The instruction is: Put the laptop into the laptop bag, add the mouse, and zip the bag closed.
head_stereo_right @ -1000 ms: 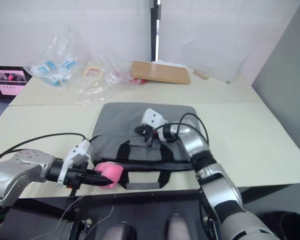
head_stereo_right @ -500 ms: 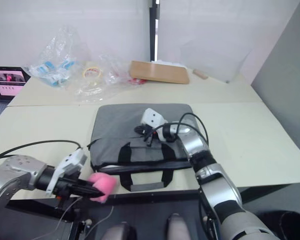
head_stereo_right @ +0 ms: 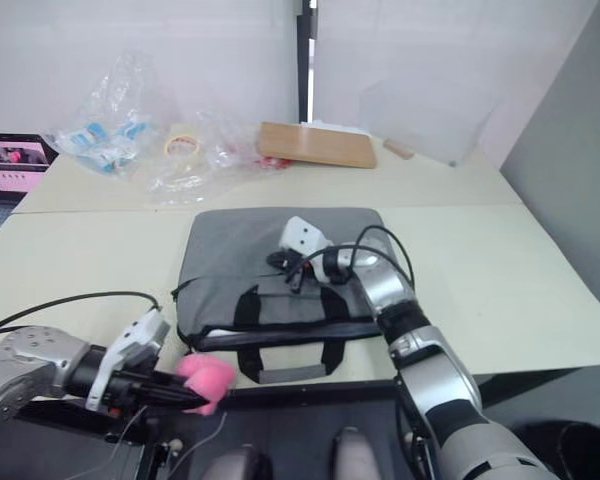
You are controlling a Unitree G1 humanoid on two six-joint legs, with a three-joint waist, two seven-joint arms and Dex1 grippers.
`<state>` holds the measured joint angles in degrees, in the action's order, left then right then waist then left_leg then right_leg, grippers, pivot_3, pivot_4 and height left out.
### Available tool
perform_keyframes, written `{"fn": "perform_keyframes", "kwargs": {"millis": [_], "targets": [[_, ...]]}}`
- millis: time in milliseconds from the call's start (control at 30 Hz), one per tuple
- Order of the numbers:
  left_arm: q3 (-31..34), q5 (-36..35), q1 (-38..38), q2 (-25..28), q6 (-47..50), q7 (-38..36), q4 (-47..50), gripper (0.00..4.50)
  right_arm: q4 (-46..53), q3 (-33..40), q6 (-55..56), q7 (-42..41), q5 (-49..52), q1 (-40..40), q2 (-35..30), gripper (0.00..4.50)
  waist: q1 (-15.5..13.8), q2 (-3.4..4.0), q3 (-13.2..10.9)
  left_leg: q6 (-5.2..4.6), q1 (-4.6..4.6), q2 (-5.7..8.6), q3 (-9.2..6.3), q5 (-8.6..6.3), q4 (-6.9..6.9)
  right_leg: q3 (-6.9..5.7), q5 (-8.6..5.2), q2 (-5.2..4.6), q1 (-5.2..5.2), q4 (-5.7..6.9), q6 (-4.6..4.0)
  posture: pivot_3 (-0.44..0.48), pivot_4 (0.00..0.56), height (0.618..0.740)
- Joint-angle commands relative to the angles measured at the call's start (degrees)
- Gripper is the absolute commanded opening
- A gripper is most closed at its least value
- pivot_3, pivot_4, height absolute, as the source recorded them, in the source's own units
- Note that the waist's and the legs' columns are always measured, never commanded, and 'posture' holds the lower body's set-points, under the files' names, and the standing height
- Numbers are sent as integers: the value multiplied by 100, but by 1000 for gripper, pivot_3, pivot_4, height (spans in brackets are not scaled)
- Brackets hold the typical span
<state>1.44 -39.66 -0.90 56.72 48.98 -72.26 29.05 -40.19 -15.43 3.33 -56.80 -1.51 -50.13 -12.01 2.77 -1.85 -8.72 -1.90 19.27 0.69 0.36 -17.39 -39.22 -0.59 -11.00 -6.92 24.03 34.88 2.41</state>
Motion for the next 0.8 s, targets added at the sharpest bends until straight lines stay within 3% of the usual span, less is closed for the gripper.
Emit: {"fn": "perform_keyframes", "kwargs": {"millis": [33, 167, 400, 633, 800], "targets": [[-433, -315, -336, -425, 135, 201, 286, 18, -523, -260, -191, 76, -313, 216, 54, 0, -16, 1, 1, 0, 0, 0, -1, 0, 0, 0, 0, 1, -2, -1, 0, 0, 150, 740], [-639, -269, -642, -800, 177, 452, 189, 18, -553, -263, -178, 61, -322, 195, 52, 0, -11, -10, 7, 3, 0, -1, -1, 1, 0, 2, 0, 2, -2, -1, 0, 0, 150, 740], [-439, -234, -505, -682, 53, 436, 101, 18, -553, -258, -185, 65, -322, 202, 50, 0, -15, -12, 8, 3, 1, -4, -1, 1, 3, 2, -1, 3, 0, -3, -2, 0, 150, 740], [-363, -387, -980, -1594, 92, 1110, -205, 18, -567, -250, -189, 84, -324, 201, 92, 0, -27, -22, 15, 7, 1, -8, -1, 3, 3, 0, -2, 6, -3, -11, -3, 0, 150, 740], [-910, -369, -1209, -1809, 348, 1080, -86, 18, -593, -244, -180, 100, -337, 193, 103, 0, -30, -29, 24, 13, 2, -8, -1, 6, 3, 2, -2, 7, -5, -10, -4, 0, 150, 740]]}}
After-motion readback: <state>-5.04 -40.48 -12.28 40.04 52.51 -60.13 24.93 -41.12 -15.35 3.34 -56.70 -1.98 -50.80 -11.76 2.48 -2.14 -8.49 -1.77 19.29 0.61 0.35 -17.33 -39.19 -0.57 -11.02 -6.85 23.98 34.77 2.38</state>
